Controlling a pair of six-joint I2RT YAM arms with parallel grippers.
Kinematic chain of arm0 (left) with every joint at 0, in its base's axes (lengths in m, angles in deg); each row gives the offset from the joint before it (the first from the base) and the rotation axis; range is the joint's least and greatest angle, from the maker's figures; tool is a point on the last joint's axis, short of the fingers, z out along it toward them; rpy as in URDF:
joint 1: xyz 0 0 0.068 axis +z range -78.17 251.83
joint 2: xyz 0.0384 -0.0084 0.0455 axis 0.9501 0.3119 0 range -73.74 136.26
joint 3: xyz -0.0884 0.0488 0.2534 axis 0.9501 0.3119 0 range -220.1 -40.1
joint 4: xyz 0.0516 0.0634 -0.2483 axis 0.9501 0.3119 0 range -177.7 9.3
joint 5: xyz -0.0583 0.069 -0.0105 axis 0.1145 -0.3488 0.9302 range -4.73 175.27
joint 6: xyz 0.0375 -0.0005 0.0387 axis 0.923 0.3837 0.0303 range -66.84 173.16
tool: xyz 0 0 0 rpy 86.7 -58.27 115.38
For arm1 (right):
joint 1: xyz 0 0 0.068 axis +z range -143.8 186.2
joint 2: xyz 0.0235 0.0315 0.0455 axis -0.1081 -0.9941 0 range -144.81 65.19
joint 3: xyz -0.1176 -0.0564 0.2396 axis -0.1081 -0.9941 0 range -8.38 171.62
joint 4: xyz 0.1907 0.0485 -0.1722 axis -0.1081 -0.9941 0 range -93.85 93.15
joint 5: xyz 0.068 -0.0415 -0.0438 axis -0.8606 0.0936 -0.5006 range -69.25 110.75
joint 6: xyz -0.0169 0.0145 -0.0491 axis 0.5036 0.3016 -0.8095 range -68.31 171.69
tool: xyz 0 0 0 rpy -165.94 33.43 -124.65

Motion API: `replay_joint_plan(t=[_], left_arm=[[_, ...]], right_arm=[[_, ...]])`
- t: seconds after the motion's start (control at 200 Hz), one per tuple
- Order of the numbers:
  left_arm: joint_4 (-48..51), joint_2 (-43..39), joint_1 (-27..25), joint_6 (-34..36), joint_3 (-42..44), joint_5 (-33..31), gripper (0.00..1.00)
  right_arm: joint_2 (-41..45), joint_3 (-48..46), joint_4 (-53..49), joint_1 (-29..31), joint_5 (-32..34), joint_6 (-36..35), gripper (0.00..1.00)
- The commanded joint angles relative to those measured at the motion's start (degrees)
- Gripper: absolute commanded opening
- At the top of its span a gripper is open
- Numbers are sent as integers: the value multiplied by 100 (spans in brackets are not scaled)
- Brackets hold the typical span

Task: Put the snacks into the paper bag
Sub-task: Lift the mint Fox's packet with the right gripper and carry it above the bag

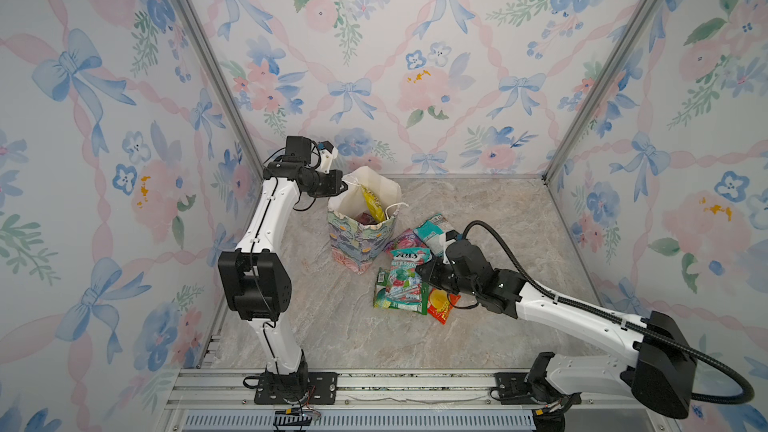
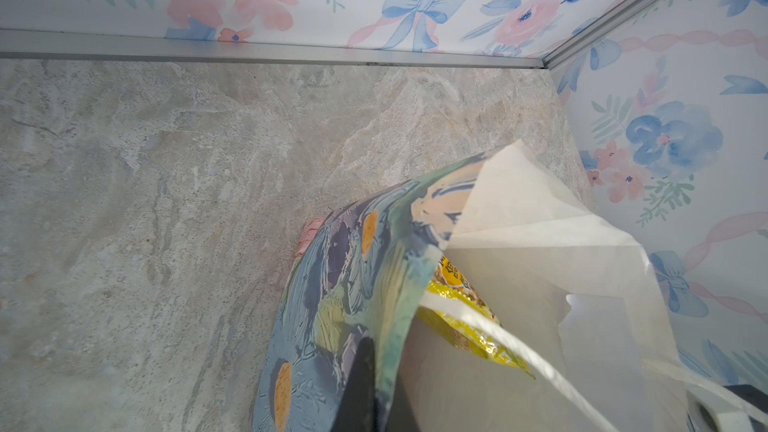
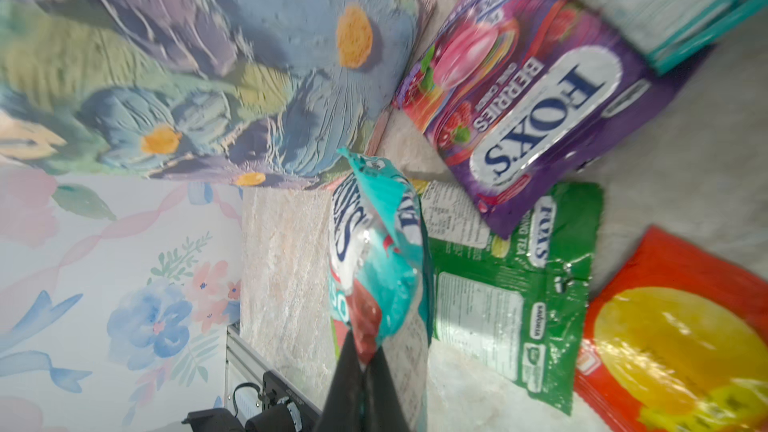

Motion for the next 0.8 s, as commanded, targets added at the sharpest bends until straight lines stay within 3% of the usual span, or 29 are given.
replay_joint_plan(t=[0.0,0.37,0.795], left_arm=[[24,-4,14,-35,37,152,0],[21,-26,6,-40,46,112,0],[29,-32,-7,-45,77,50,0]], right_arm=[[322,91,-536,-333,261,-477,0],[297,962,-1048,-1465,89,-1359,0],[-644,2587,-979,-1903,269,-2333,0]])
